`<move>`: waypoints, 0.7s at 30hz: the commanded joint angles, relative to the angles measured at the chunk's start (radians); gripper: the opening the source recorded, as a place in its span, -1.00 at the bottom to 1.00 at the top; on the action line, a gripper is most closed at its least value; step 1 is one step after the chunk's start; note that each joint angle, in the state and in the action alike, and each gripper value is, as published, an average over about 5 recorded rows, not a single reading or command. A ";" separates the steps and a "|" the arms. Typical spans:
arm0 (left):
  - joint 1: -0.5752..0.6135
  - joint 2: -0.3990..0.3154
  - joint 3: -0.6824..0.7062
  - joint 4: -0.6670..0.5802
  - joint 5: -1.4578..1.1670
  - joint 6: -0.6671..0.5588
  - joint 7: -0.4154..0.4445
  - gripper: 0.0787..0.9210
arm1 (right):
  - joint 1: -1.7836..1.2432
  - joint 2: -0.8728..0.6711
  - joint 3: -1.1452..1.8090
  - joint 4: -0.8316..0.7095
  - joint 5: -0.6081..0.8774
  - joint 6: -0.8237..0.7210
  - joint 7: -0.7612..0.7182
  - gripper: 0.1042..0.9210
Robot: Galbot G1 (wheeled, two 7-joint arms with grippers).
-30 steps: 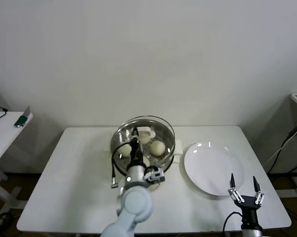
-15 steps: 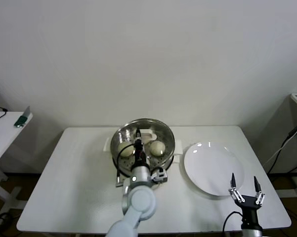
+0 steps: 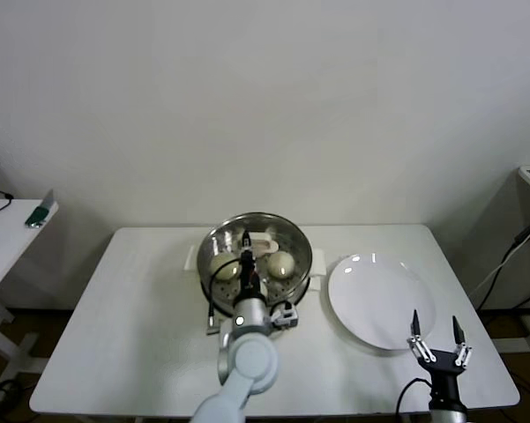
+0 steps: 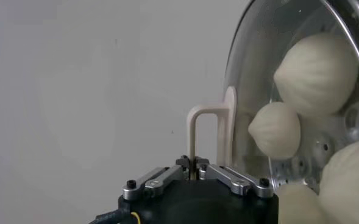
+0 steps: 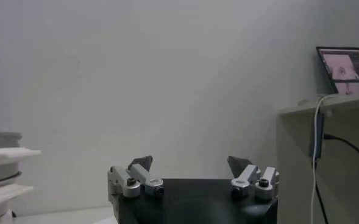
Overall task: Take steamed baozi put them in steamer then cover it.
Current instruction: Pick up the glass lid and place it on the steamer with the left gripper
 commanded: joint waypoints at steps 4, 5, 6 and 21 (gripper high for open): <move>0.004 -0.002 0.001 -0.001 0.007 -0.004 -0.002 -0.87 | 0.000 0.002 -0.001 0.000 0.000 0.002 0.000 0.76; 0.004 -0.004 0.001 0.000 0.005 -0.005 -0.003 -0.87 | 0.000 0.002 -0.001 0.000 0.000 0.002 0.000 0.76; 0.005 -0.005 0.002 0.000 0.002 -0.006 -0.003 -0.87 | 0.000 0.001 -0.001 0.001 0.000 0.002 0.000 0.76; 0.024 0.046 0.030 -0.121 -0.063 0.004 0.053 -0.40 | 0.006 0.000 0.000 0.004 -0.004 -0.016 -0.012 0.76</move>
